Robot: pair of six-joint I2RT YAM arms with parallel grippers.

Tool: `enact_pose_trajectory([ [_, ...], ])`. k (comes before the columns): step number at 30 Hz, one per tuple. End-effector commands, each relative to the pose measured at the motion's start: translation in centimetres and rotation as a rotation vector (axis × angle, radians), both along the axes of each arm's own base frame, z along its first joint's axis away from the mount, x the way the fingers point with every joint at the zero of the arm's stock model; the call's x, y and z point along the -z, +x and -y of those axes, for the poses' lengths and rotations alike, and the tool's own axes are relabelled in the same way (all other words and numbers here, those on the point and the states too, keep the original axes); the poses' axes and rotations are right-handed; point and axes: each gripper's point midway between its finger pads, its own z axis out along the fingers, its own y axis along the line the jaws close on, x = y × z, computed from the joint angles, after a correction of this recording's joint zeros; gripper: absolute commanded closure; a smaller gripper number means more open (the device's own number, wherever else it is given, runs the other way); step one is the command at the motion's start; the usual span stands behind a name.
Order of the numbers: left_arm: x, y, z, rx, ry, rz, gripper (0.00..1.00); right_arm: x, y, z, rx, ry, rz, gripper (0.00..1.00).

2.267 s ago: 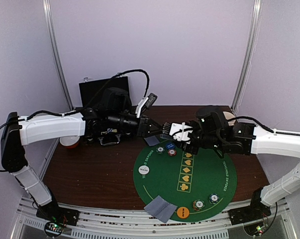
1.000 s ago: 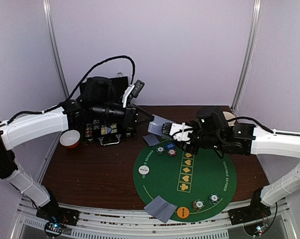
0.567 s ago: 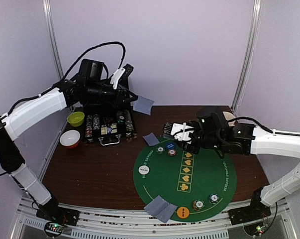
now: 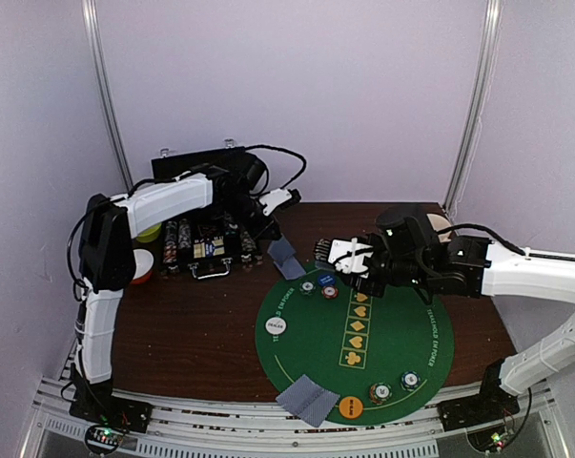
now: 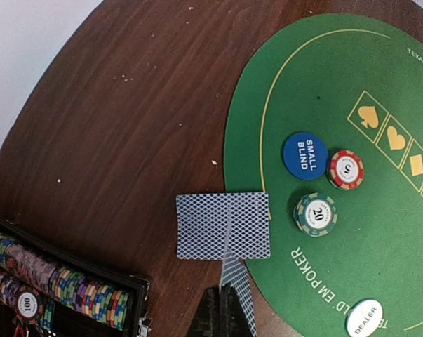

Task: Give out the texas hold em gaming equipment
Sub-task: Distribute the poker card in the small blind area.

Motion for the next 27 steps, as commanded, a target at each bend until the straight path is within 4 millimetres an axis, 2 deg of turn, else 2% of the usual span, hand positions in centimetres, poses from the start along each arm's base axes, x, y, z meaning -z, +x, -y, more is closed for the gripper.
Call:
enact_pose_trajectory([
  [1, -1.0, 0.4, 0.9, 0.065, -0.023, 0.043, 1.0, -1.7, 0.0, 0.2, 0.003, 0.037, 0.022, 0.57],
  [6, -0.2, 0.5, 1.5, 0.084, -0.037, 0.034, 1.0, -1.7, -0.1, 0.3, 0.003, 0.039, 0.019, 0.57],
  [14, 0.0, 0.1, 2.9, 0.168, -0.089, 0.028, 1.0, -1.1, -0.1, 0.3, 0.005, 0.031, 0.013, 0.57],
  [17, 0.9, 0.0, 3.2, 0.184, -0.09, 0.013, 1.0, -1.0, 0.0, 0.3, 0.007, 0.029, 0.013, 0.57],
  [27, 4.4, 2.6, 3.2, 0.137, 0.015, 0.072, 1.0, -0.8, -0.1, 0.3, 0.008, 0.03, 0.011, 0.57],
])
